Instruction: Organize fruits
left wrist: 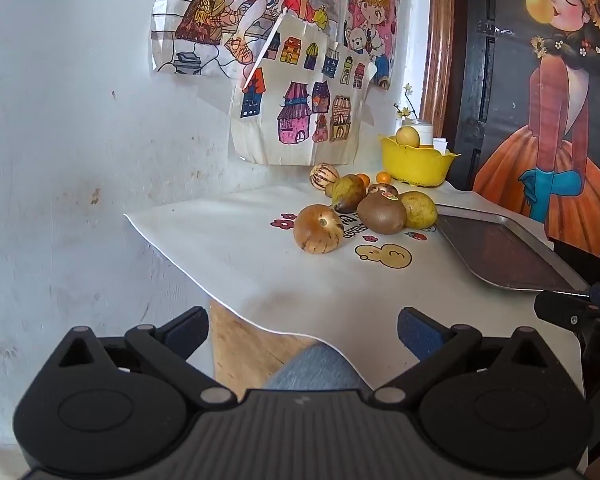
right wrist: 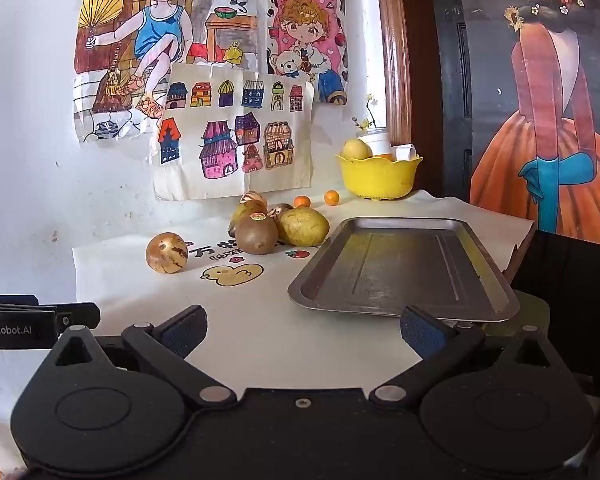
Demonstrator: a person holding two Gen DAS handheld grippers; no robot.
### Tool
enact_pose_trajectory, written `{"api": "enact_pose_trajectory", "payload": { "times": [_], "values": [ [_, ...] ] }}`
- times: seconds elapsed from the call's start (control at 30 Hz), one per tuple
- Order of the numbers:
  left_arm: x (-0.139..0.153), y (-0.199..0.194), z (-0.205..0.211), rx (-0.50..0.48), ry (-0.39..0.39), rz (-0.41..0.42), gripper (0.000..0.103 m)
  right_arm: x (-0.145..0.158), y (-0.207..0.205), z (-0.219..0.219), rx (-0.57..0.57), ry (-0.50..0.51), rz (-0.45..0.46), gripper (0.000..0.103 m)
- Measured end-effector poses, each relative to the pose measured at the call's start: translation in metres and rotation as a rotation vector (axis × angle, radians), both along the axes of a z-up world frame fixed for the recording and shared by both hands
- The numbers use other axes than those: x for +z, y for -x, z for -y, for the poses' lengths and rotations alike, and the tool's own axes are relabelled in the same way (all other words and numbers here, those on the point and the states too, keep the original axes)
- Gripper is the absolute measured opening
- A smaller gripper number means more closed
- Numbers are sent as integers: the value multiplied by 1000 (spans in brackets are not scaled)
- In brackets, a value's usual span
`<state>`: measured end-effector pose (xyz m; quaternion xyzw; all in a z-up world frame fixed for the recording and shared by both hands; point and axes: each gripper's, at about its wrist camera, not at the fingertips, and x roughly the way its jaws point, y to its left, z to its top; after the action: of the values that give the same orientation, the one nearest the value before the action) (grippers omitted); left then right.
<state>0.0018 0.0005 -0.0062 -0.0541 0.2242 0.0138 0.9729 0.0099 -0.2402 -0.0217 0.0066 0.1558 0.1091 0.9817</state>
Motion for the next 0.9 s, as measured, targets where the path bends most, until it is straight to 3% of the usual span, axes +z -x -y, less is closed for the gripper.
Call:
{"api": "enact_pose_trajectory", "payload": {
  "times": [0.9],
  "values": [
    [-2, 2, 6, -3, 1, -11, 103, -4, -2, 0, -3, -4, -16, 103]
  ]
}}
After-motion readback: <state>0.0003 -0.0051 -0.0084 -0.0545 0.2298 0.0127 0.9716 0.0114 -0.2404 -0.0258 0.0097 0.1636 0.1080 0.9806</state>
